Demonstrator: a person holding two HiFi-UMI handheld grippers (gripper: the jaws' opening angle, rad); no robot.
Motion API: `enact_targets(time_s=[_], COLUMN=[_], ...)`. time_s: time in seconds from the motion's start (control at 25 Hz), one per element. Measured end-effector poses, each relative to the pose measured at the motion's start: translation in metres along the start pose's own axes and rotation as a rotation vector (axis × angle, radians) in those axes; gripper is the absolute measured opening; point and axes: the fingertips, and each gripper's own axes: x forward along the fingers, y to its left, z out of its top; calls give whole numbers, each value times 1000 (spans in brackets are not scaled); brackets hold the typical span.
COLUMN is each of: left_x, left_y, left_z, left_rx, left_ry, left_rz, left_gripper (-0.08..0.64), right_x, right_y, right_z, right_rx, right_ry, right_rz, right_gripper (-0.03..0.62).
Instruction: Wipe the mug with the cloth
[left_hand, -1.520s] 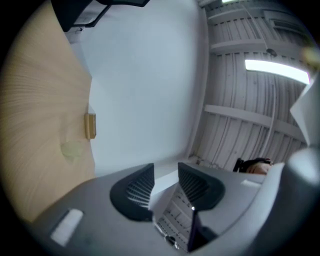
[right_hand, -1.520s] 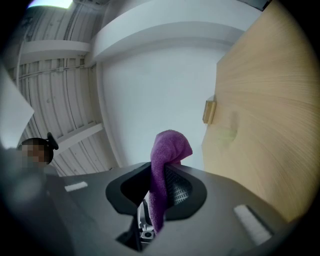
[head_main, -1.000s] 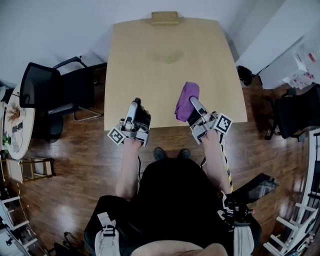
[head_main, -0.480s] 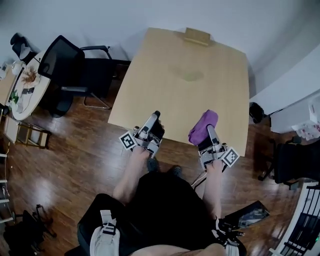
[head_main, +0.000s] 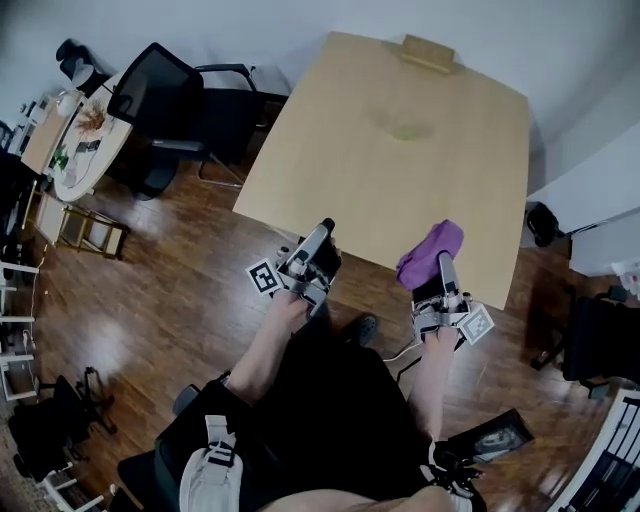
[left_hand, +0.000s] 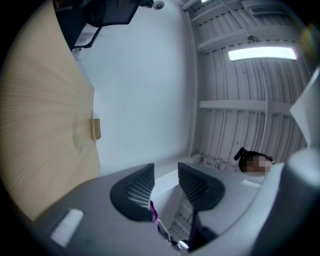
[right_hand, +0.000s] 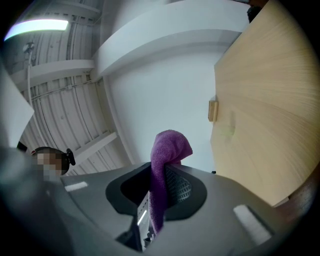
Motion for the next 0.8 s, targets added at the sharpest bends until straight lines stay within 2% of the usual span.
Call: enact_targets(time_s=[0.36,0.64,0.8], left_x=[34,31,28], left_y=[-43,-49,-51], left_z=[9,23,20], left_rx=[26,4,11], left_ry=[67,82,109], left_rz=[-162,-202,-221], left_gripper=[139,136,86], right_x=[10,17,19], right_y=[37,44,40], right_z=[-10,-31,-40], right_rx=[-114,-148,-158], right_ry=[-12,-9,8], right_rz=[49,44,31], right_gripper=[61,61,61])
